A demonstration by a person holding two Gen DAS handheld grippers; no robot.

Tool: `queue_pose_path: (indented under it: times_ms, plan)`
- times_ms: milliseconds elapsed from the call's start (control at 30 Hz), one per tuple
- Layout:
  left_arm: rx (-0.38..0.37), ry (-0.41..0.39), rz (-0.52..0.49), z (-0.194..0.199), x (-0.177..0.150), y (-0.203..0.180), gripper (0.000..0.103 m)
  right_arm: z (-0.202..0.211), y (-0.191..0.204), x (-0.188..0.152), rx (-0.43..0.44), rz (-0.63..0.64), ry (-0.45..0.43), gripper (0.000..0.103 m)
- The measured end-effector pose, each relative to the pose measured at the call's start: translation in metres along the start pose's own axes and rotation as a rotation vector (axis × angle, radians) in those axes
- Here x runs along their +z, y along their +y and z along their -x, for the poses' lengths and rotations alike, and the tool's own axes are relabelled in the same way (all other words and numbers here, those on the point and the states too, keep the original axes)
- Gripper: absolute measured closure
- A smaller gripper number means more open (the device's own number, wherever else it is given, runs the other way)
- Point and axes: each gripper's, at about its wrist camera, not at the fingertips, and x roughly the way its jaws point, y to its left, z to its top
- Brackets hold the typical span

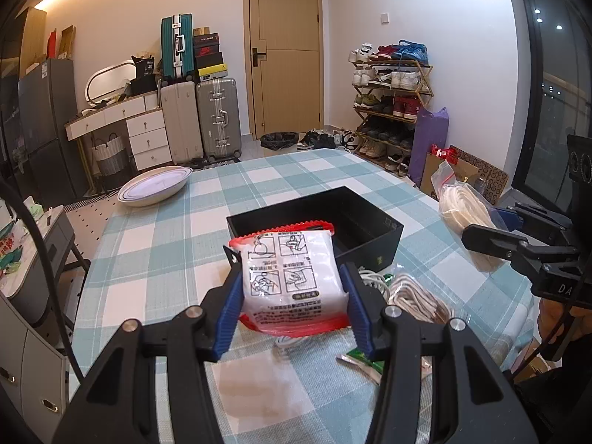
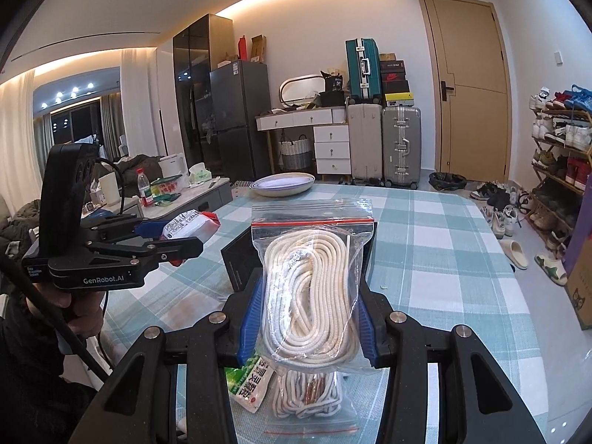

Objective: Organize soft objects
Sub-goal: 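Lift both held packets and carry them over the black box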

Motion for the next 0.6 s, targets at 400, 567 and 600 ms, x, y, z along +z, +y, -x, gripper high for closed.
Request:
queue_pose_path:
  times_ms: [400,567,600]
  plan:
    - [0.019,-0.023,0.004,-0.011,0.018,0.001,0.052,-0.011,-0.011,0.028,0.003,-0.034,-0.037,0.058]
    - [0.024,-0.018,0.026,-0.024,0.022,0.008,0.052,-0.018,-0.010,0.044,0.005,-0.024,-0.046,0.058]
    - [0.027,-0.020,0.025,-0.026,0.023,0.008,0.052,-0.020,-0.009,0.046,0.005,-0.020,-0.046,0.058]
